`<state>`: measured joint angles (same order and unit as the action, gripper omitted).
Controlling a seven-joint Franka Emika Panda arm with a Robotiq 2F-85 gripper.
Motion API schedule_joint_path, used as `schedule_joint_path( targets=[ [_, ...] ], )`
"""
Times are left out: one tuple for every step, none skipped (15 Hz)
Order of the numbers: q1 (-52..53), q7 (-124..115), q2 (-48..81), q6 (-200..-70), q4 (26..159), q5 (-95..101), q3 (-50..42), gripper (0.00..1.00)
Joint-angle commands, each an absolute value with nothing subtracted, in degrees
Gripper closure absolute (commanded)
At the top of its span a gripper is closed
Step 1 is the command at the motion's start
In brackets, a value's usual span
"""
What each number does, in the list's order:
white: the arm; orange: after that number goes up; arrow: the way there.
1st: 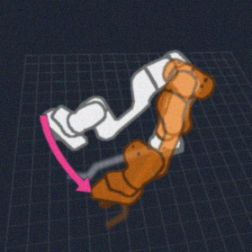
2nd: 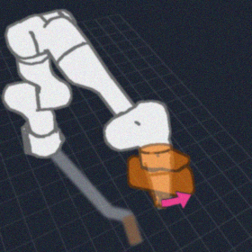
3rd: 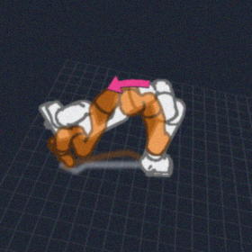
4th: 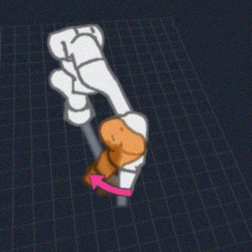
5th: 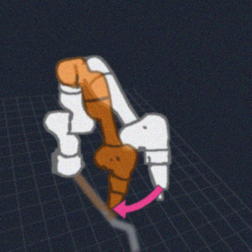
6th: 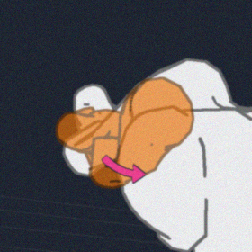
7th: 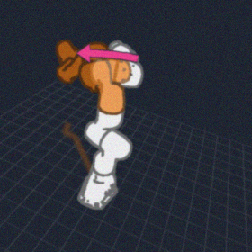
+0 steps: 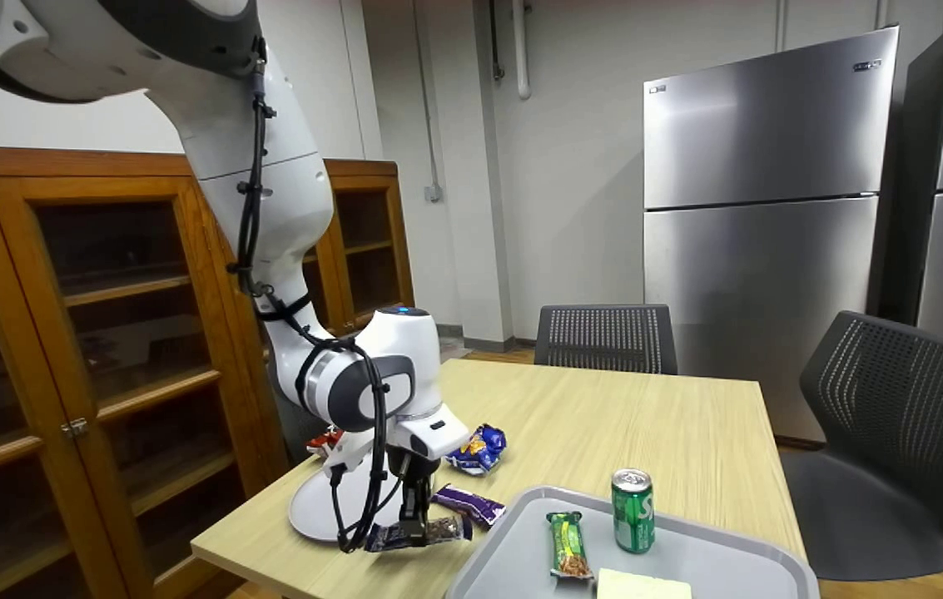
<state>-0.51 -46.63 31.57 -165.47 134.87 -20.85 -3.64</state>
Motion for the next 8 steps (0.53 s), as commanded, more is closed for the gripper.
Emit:
schedule_joint_path(
  targets=[
    [0.36, -46.22, 33.8, -162.97, 131.44, -20.88, -4.21, 0.94],
    [0.4, -46.23, 34.3, -162.85, 130.86, -20.97, -4.14, 0.94],
    [0.48, -46.19, 34.72, -162.74, 130.35, -20.96, -4.12, 0.94],
    [0.56, -46.21, 35.11, -162.73, 129.95, -21.0, -4.12, 0.9],
    [0.84, -46.68, 35.58, -163.32, 129.57, -21.21, -4.28, 0.51],
    [0.95, -46.83, 35.94, -163.22, 129.18, -21.26, -4.36, 0.5],
    [0.87, -46.8, 36.05, -163.3, 129.04, -21.44, -4.17, 0.45],
    [0.52, -46.52, 35.98, -163.21, 128.95, -21.75, -3.73, 0.37]
  ],
)
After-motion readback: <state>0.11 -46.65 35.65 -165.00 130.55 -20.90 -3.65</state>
